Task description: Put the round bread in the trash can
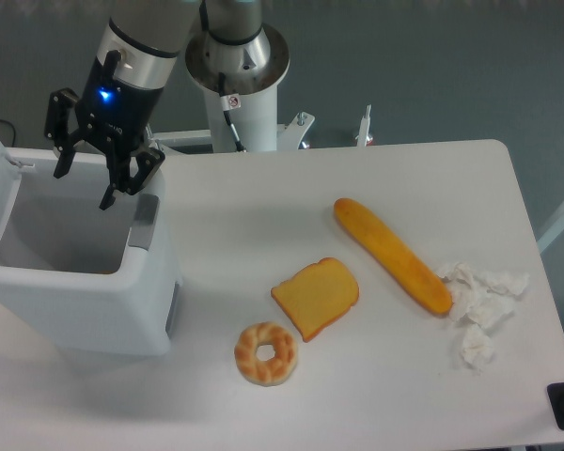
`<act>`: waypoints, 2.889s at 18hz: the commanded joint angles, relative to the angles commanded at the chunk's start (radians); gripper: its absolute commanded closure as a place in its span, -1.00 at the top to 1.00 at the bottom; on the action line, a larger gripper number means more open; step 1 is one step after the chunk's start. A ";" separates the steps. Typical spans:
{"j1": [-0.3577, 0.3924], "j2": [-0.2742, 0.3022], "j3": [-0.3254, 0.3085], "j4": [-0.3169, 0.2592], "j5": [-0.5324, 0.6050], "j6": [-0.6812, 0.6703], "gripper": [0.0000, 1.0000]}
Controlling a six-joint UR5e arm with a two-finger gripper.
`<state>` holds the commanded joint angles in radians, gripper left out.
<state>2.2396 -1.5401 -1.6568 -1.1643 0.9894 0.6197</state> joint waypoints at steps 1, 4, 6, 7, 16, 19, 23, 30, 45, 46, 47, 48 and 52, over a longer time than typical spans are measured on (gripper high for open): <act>0.002 -0.002 0.003 0.000 0.000 0.000 0.86; 0.015 -0.002 0.011 0.008 0.005 0.011 1.00; 0.017 -0.003 0.014 0.012 0.024 0.046 1.00; 0.017 -0.003 0.012 0.015 0.050 0.066 1.00; 0.086 -0.029 0.041 0.040 0.205 0.175 1.00; 0.086 -0.032 0.051 0.040 0.357 0.176 1.00; 0.089 -0.041 0.049 0.038 0.460 0.189 1.00; 0.087 -0.063 0.063 0.031 0.621 0.230 1.00; 0.098 -0.078 0.060 0.034 0.646 0.319 1.00; 0.098 -0.078 0.055 0.035 0.646 0.318 1.00; 0.097 -0.078 0.055 0.035 0.646 0.318 1.00; 0.097 -0.078 0.055 0.035 0.646 0.318 1.00; 0.098 -0.078 0.057 0.035 0.644 0.322 1.00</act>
<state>2.3378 -1.6183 -1.5999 -1.1290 1.6337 0.9418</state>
